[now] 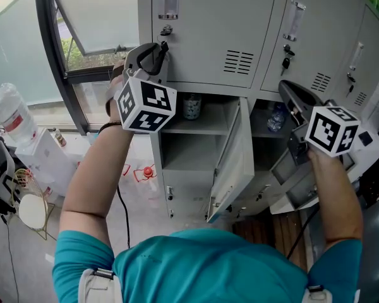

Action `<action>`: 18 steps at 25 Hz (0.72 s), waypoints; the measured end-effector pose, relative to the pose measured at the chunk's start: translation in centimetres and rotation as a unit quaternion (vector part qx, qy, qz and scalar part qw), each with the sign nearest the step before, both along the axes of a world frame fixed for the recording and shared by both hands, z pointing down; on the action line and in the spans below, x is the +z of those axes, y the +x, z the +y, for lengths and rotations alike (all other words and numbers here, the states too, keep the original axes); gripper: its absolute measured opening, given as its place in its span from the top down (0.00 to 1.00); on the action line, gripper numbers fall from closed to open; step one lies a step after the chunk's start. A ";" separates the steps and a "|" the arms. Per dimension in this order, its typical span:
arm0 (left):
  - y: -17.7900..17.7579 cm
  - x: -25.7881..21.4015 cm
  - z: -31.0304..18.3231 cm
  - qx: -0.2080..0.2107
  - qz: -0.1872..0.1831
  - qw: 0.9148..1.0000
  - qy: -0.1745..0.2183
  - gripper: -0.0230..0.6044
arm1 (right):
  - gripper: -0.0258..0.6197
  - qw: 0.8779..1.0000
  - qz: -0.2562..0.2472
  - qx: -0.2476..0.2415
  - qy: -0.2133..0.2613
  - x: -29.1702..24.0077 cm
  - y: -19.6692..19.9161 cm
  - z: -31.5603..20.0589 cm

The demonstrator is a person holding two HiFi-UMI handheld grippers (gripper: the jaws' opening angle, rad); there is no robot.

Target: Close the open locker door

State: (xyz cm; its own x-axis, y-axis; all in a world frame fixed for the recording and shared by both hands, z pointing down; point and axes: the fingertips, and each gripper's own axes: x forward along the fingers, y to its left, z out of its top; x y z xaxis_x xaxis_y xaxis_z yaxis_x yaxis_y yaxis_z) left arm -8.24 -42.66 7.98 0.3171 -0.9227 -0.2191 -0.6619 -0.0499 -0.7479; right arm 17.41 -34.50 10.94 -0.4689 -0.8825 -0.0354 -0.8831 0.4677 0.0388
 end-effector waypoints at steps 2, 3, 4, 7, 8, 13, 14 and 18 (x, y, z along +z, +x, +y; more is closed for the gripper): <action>-0.1 -0.1 0.0 -0.008 -0.019 1.000 -0.007 0.81 | 0.96 1.000 0.000 -0.001 0.003 -0.2 -0.2 -0.1; -0.1 0.0 0.0 -0.013 -0.030 0.999 -0.009 0.81 | 0.96 1.000 0.001 -0.002 0.003 -0.2 -0.4 -0.2; -0.1 0.0 0.0 -0.016 -0.040 0.999 -0.012 0.81 | 0.96 1.000 0.001 -0.003 0.004 -0.3 -0.6 -0.2; 0.0 0.1 0.0 -0.024 -0.059 0.998 -0.017 0.82 | 0.96 1.000 0.004 -0.008 0.004 -0.4 -1.3 -0.3; 0.0 0.1 0.0 -0.026 -0.061 0.998 -0.017 0.82 | 0.96 1.000 0.005 -0.010 0.005 -0.4 -1.6 -0.3; 0.0 0.5 0.4 0.010 -0.036 0.999 -0.027 0.82 | 0.96 1.000 0.006 -0.021 0.011 -0.5 -3.0 0.0; -0.1 0.7 0.7 0.023 -0.023 0.999 -0.033 0.81 | 0.96 1.000 0.007 -0.023 0.014 -0.5 -3.2 0.1; -0.8 1.5 3.0 0.062 0.030 0.997 -0.040 0.81 | 0.96 0.999 0.007 -0.028 0.019 -0.5 -3.5 0.2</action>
